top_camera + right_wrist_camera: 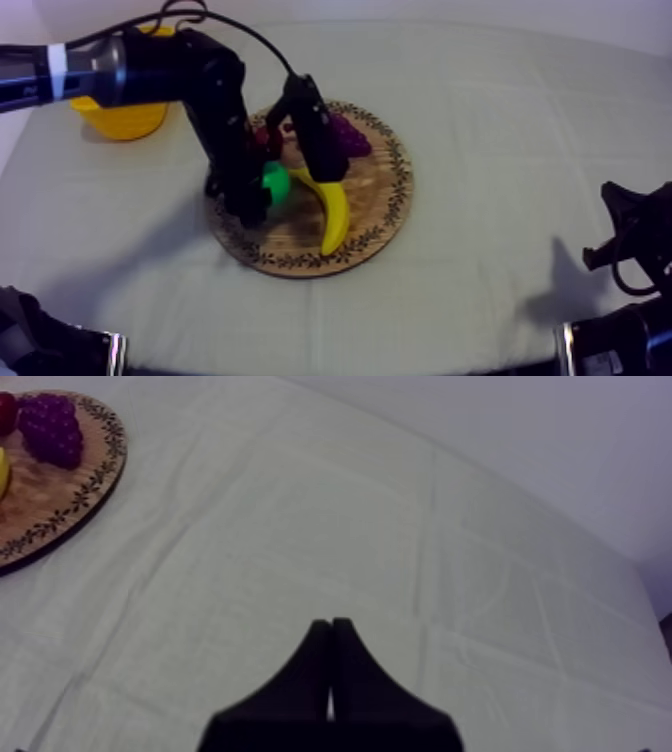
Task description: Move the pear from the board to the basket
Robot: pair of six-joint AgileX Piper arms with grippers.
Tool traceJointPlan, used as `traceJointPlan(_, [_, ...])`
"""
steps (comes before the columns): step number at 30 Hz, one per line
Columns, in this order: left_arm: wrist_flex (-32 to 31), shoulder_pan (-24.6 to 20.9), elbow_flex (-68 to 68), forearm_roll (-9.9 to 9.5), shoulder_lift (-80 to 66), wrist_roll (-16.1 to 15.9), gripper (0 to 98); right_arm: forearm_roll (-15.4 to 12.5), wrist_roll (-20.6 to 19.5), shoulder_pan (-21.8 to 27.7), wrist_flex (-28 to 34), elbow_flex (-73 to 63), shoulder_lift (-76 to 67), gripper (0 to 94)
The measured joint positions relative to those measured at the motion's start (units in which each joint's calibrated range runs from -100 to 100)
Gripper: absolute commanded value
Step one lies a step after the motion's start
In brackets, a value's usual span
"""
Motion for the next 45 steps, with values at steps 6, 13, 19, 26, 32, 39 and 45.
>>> traceJointPlan(6, [2.76, -1.67, 1.16, 0.0, -6.42, 0.19, 43.4, 0.0, 0.0, 0.0, 0.0, 0.0, 0.0, 0.4])
traceJointPlan(13, [6.37, -3.56, 0.99, -0.49, -13.61, 1.04, 43.2, 0.0, 0.0, 0.0, 0.0, 0.0, 0.0, 0.4])
traceJointPlan(19, [10.33, -3.42, -2.02, -1.11, -19.5, 2.3, 43.1, 0.0, 0.0, 0.0, 0.0, 0.0, 0.0, 0.4])
traceJointPlan(26, [16.0, -2.15, -8.37, -1.09, -23.92, 3.94, 43.4, 0.0, 0.0, 0.0, 0.0, 0.0, 0.0, 0.4])
traceJointPlan(32, [18.59, -1.21, -12.07, -0.8, -26.11, 5.26, 43.4, 0.0, 0.0, 0.0, 0.0, 0.0, 0.0, 0.4])
traceJointPlan(39, [18.97, -1.38, -12.06, -0.69, -27.26, 5.86, 43.5, 0.0, 0.0, 0.0, 0.0, 0.0, 0.0, 0.4])
traceJointPlan(45, [18.94, -2.07, -12.95, -0.63, -26.98, 6.7, 44.1, 0.0, 0.0, 0.0, 0.0, 0.0, 0.0, 0.4])
